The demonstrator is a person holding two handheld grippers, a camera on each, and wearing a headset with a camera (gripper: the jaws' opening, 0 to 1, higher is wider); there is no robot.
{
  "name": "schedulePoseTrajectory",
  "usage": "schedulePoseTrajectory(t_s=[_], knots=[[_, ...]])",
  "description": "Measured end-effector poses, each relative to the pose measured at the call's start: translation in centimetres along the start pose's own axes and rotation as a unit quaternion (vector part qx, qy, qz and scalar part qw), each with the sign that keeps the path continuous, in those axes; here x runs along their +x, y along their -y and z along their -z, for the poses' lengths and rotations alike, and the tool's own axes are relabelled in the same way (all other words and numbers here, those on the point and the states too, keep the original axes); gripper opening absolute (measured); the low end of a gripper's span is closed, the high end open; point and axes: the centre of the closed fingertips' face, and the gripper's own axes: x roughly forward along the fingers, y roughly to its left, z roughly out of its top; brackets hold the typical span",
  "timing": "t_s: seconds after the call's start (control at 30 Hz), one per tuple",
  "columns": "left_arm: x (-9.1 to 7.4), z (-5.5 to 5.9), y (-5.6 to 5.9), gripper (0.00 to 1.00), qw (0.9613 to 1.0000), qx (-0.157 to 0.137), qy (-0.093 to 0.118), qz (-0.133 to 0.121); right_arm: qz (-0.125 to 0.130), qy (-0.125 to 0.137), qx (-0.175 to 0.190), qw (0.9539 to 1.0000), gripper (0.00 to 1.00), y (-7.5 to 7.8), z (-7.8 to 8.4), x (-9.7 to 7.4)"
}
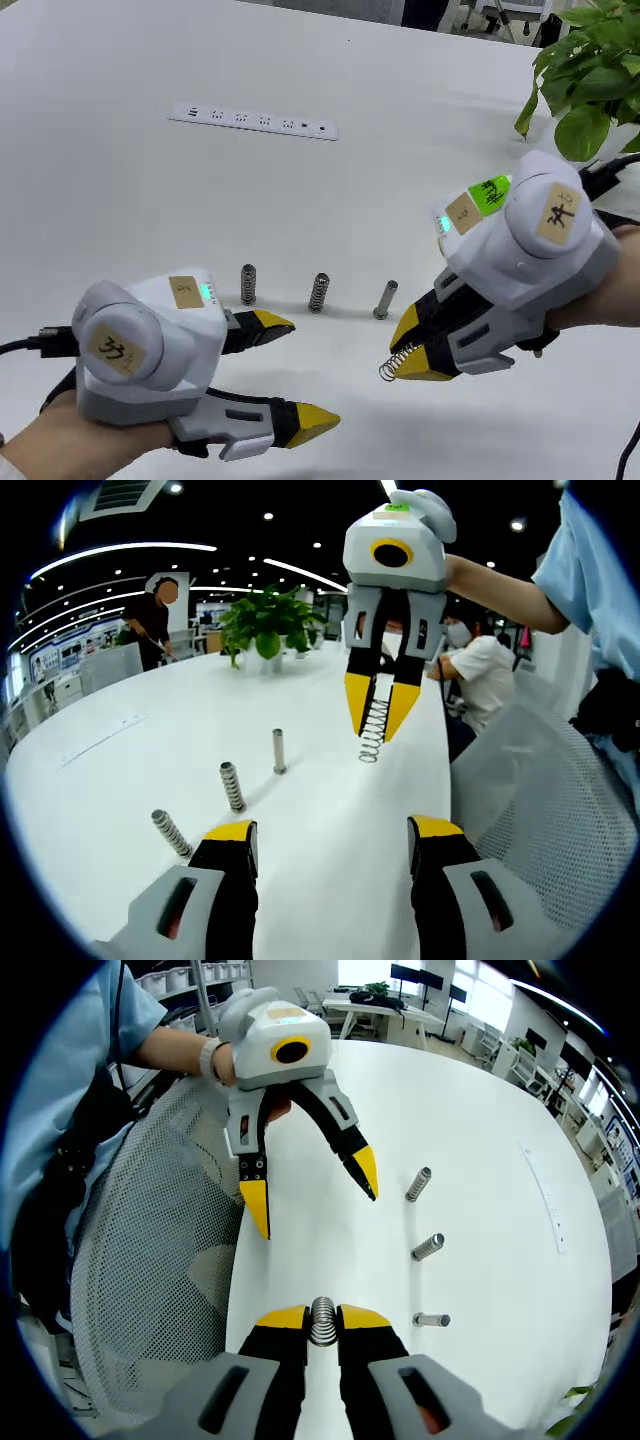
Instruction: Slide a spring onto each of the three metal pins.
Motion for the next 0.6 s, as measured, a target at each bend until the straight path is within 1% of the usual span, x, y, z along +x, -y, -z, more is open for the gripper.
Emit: schedulePoseTrajectory(t_s=[0.03, 0.07, 0.1, 0.2, 0.23, 0.3, 0.33, 0.37, 0.4, 0.47, 0.53, 0.6], knots=[[-0.3, 0.1, -0.3, 0.66, 1.0000, -0.004, 0.000, -0.007, 0.001, -0.001, 0.001, 1.0000, 0.12, 0.2, 0.0, -0.1], [-0.7, 0.1, -0.9, 0.68, 0.9997, -0.007, 0.005, -0.021, 0.005, -0.001, -0.001, 1.0000, 0.12, 0.5, 0.1, -0.3], [-1.0, 0.2, -1.3, 0.70, 0.9996, -0.009, 0.005, -0.027, 0.005, -0.003, 0.000, 1.0000, 0.12, 0.7, 0.2, -0.4], [-1.7, 0.6, -2.4, 0.80, 0.9983, -0.022, 0.002, -0.053, 0.010, -0.008, -0.001, 0.9999, 0.12, 1.4, 0.6, -0.7], [-2.0, 0.7, -2.8, 0.84, 0.9979, -0.024, 0.003, -0.061, 0.010, -0.009, -0.001, 0.9999, 0.12, 1.6, 0.7, -0.8], [-2.4, 0.8, -3.5, 0.90, 0.9964, -0.031, 0.005, -0.078, 0.010, -0.010, 0.001, 0.9999, 0.12, 1.9, 0.8, -0.9], [-2.7, 0.9, -4.0, 0.95, 0.9954, -0.034, 0.008, -0.089, 0.011, -0.012, 0.002, 0.9999, 0.12, 2.1, 1.0, -1.0], [-2.8, 1.0, -4.2, 0.99, 0.9949, -0.035, 0.009, -0.094, 0.011, -0.014, 0.000, 0.9998, 0.12, 2.3, 1.1, -1.0], [-3.1, 1.3, -4.4, 1.00, 0.9944, -0.043, 0.006, -0.096, 0.012, -0.016, -0.001, 0.9998, 0.12, 2.5, 1.1, -1.1], [-3.3, 1.5, -4.7, 1.00, 0.9935, -0.053, 0.009, -0.101, 0.012, -0.018, -0.002, 0.9998, 0.12, 2.9, 1.2, -1.2], [-3.4, 1.5, -4.7, 1.00, 0.9933, -0.053, 0.012, -0.102, 0.012, -0.022, -0.005, 0.9997, 0.12, 3.2, 1.2, -1.3], [-3.5, 1.6, -4.9, 1.00, 0.9922, -0.058, 0.013, -0.109, 0.014, -0.026, -0.009, 0.9995, 0.12, 3.6, 1.2, -1.5]])
